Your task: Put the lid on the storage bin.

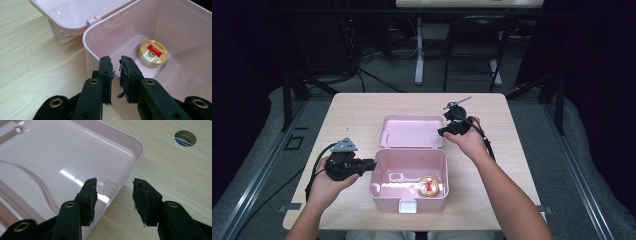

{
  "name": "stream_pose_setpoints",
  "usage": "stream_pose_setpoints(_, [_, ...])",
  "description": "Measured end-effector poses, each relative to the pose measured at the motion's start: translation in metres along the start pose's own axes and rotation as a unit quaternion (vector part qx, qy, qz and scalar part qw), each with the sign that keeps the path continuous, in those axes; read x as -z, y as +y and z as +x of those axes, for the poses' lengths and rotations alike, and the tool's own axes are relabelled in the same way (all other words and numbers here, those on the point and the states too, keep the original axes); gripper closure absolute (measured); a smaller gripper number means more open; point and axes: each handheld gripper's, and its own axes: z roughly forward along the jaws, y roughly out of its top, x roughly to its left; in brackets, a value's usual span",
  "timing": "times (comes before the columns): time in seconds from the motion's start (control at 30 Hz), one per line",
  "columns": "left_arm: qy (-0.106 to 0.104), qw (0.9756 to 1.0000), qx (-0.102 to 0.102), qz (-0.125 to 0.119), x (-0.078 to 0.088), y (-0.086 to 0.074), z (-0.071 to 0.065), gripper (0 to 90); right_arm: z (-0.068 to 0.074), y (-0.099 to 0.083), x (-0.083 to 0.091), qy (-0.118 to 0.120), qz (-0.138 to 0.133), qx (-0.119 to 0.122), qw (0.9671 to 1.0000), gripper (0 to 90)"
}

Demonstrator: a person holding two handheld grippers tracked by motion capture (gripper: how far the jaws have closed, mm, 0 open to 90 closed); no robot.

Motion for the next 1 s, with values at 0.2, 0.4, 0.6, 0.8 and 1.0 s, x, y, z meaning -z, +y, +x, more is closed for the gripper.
stream_pose_setpoints(0.2, [0.0,1.0,0.001,0.0,0.0,0.0,0.0,79.0,-0.002,0.002,-0.006,-0.006,-0.006,-0.021,0.9997,53.6])
stream_pose_setpoints(0.4, [-0.001,1.0,0.001,0.0,0.0,0.0,0.0,79.0,-0.007,0.003,-0.011,-0.016,-0.011,-0.04,0.999,55.3])
stream_pose_setpoints(0.6, [-0.002,1.0,0.002,-0.001,0.0,0.0,0.001,79.1,-0.011,0.005,-0.02,-0.026,-0.013,-0.065,0.9974,55.6])
stream_pose_setpoints(0.8, [-0.002,1.0,0.004,-0.001,0.0,0.0,0.0,79.1,-0.011,0.008,-0.026,-0.029,-0.016,-0.075,0.9966,55.7])
stream_pose_setpoints(1.0, [-0.003,1.0,0.004,-0.001,0.0,0.0,0.001,79.1,-0.013,0.009,-0.033,-0.037,-0.012,-0.083,0.9958,57.7])
